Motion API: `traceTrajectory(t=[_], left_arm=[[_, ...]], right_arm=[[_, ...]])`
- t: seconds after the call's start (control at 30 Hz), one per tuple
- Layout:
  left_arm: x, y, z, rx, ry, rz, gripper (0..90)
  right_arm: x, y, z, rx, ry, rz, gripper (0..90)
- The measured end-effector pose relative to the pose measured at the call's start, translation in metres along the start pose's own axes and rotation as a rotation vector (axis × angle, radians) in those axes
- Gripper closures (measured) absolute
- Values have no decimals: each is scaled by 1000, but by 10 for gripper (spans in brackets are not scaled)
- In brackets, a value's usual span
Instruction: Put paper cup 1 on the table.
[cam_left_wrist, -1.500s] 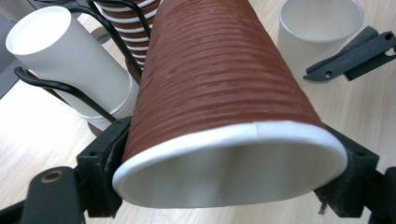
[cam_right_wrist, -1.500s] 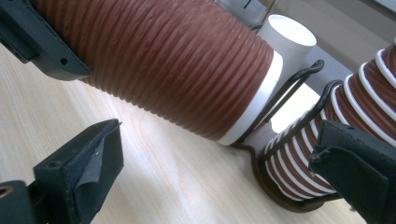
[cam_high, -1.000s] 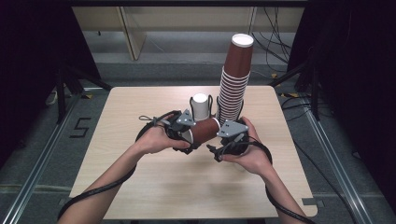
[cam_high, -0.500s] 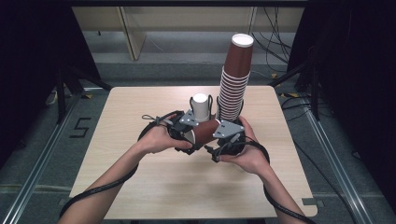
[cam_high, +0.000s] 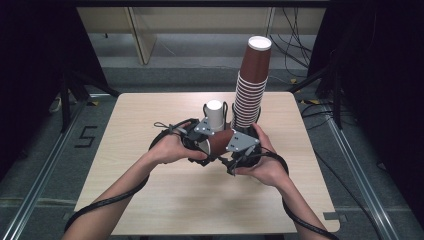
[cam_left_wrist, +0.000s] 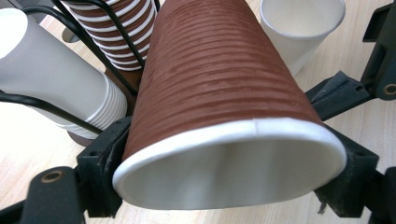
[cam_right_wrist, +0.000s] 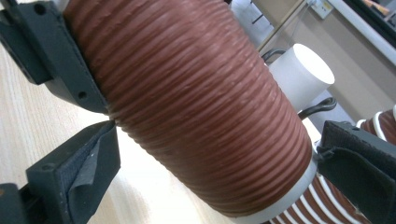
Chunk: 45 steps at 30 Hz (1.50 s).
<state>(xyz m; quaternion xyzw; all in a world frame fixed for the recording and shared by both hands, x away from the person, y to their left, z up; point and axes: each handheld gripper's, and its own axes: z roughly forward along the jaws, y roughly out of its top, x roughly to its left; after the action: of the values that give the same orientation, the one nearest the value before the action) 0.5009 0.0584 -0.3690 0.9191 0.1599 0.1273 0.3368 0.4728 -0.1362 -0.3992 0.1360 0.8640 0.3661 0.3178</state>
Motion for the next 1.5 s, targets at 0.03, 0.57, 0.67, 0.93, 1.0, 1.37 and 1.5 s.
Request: traceTrajectory(t=[0.03,0.57,0.67,0.93,1.0,1.37,1.5], left_arm=[[0,0,0,5,-1,0,179],[-2,2,-1,-15,-6,8,191],[-3,3,-2,-23,-7,11,195],[-5,6,-4,-17,-25,32,205],[-5,6,-4,-18,-27,31,207],[-6,8,-5,-34,-31,27,207],[-4,9,-7,-22,-39,50,207]], right_arm=[[0,0,0,1,1,-10,6],[8,1,4,44,25,-40,6],[7,2,4,37,18,-60,6],[9,3,7,55,10,-89,11],[9,3,7,57,10,-97,13],[11,4,7,59,16,-131,59],[11,4,7,64,12,-165,87]])
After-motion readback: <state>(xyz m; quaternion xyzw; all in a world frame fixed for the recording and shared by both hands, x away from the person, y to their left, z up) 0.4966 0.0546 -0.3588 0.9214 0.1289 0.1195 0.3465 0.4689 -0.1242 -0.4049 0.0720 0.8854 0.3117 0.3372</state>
